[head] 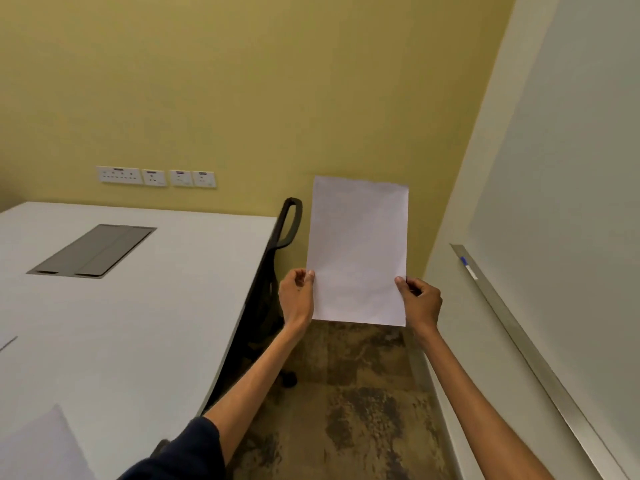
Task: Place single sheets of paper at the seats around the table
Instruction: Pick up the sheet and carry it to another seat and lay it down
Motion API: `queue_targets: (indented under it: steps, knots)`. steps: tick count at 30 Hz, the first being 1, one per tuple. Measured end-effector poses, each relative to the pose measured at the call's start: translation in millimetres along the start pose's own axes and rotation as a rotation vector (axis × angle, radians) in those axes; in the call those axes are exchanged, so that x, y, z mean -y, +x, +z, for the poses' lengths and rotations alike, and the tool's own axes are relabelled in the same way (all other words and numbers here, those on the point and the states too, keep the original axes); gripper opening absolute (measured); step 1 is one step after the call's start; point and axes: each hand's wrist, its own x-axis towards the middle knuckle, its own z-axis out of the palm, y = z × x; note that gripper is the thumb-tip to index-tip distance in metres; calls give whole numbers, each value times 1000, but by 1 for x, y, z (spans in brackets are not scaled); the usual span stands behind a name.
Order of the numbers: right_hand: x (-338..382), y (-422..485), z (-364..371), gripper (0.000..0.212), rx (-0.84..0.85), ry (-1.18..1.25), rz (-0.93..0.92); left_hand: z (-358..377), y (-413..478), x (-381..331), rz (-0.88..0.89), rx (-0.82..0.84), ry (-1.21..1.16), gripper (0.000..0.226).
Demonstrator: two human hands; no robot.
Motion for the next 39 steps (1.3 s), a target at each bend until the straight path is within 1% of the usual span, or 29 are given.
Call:
queue_targets:
  steps: [5, 8, 14, 17, 19, 25, 33, 36, 39]
  knots:
    - [-19, 71, 76, 22, 111, 42, 12, 10, 73, 33, -41, -115, 54, 12]
    - [-28, 120, 119, 16, 175, 63, 26, 25, 118, 50, -69, -176, 64, 11]
    - [-28, 233, 190, 12, 309, 56, -53, 67, 214, 64, -138, -297, 77, 15]
    - [-16, 287, 228, 12, 343, 51, -102, 78, 256, 64, -102, -362, 78, 11]
    - [-12, 314, 258, 13, 384, 39, -107, 78, 280, 64, -124, -402, 84, 13]
    - [2, 358, 356, 18, 552, 60, -125, 57, 351, 77, -162, -563, 53, 18]
    - [12, 388, 517, 21, 758, 12, -207, 8, 435, 130, -217, -729, -50, 25]
    - [15, 386, 567, 17, 859, 22, -233, -14, 456, 147, -263, -816, -77, 24]
    - [14, 386, 610, 18, 952, -31, -235, -32, 468, 161, -318, -842, -64, 18]
